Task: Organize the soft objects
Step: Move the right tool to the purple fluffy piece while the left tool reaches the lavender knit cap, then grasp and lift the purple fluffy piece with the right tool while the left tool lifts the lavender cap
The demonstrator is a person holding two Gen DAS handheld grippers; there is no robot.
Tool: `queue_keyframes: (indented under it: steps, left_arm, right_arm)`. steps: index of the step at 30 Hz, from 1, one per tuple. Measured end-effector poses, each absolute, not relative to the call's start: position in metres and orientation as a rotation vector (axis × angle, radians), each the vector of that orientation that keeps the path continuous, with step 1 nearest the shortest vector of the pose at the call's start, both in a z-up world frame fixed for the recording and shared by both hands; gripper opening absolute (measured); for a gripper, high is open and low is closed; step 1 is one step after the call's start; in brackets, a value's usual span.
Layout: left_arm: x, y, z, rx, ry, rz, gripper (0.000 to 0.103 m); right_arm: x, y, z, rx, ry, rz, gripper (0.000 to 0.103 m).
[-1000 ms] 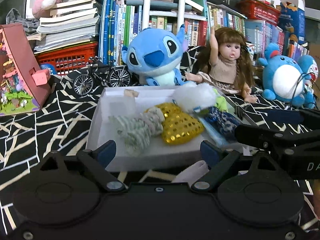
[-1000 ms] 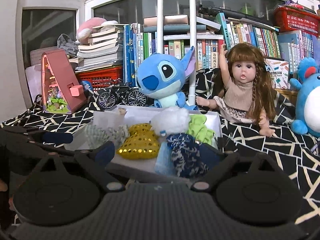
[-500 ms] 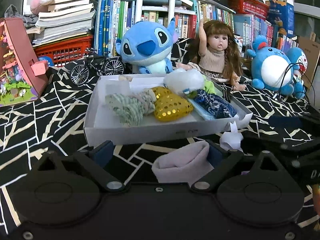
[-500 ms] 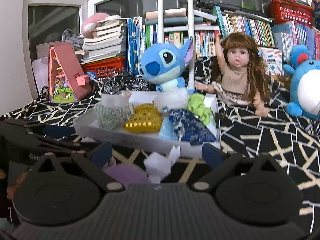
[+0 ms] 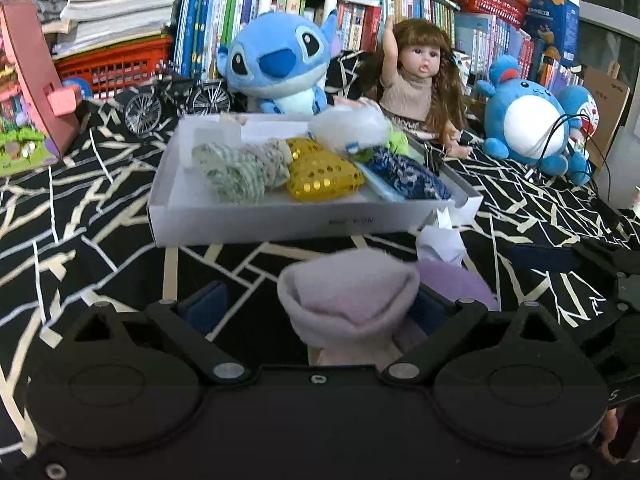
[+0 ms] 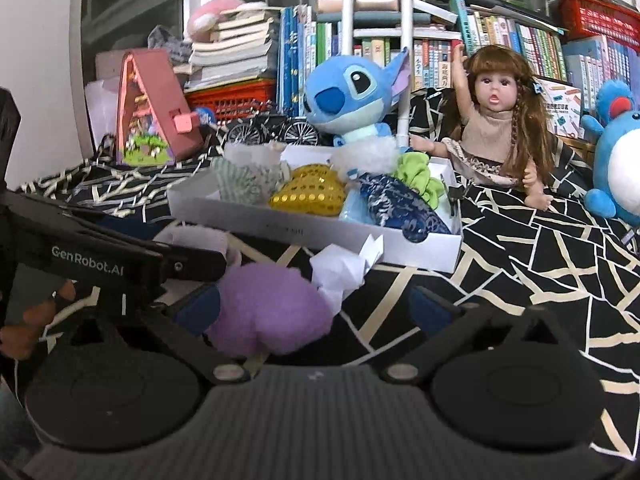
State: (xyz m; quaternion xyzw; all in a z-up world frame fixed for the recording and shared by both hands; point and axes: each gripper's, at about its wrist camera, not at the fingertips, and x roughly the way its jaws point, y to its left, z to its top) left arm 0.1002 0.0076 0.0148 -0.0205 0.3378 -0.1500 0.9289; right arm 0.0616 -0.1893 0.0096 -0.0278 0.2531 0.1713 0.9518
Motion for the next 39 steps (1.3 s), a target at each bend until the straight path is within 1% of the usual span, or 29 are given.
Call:
queue_keyframes:
  steps: [2, 7, 10, 11, 14, 16, 19, 27, 29, 36, 39]
  left_arm:
    - [0.100, 0.010, 0.013, -0.066, 0.698, -0.313, 0.094]
    - [0.102, 0.016, 0.012, -0.110, 0.726, -0.343, 0.086]
    - [0.101, 0.017, 0.013, -0.120, 0.733, -0.357, 0.073]
    - [0.100, 0.017, 0.014, -0.123, 0.736, -0.362, 0.070]
    - [0.099, 0.018, 0.015, -0.135, 0.740, -0.381, 0.053]
    - [0.097, 0.018, 0.017, -0.134, 0.738, -0.382, 0.049]
    - [0.092, 0.016, 0.021, -0.097, 0.710, -0.362, 0.047]
    - [0.091, 0.030, 0.025, -0.086, 0.694, -0.312, 0.047]
    - [0.091, 0.033, 0.025, -0.088, 0.692, -0.299, 0.047]
    - [0.089, 0.037, 0.024, -0.082, 0.692, -0.285, 0.047]
    - [0.088, 0.036, 0.024, -0.077, 0.688, -0.281, 0.047]
  right_arm:
    - [0.060, -0.185, 0.008, -0.073, 0.519, 0.351, 0.103]
    - [0.058, -0.177, 0.005, -0.105, 0.524, 0.362, 0.103]
    - [0.057, -0.174, 0.004, -0.120, 0.527, 0.367, 0.103]
    - [0.057, -0.173, 0.004, -0.121, 0.529, 0.369, 0.103]
    - [0.058, -0.171, 0.003, -0.124, 0.533, 0.373, 0.103]
    - [0.059, -0.170, 0.003, -0.125, 0.535, 0.374, 0.103]
    - [0.059, -0.169, 0.003, -0.126, 0.540, 0.374, 0.103]
    - [0.061, -0.170, 0.002, -0.108, 0.551, 0.378, 0.102]
    - [0.061, -0.169, 0.002, -0.095, 0.552, 0.384, 0.098]
    - [0.062, -0.163, 0.002, -0.098, 0.554, 0.390, 0.091]
    - [0.063, -0.158, 0.002, -0.110, 0.560, 0.395, 0.086]
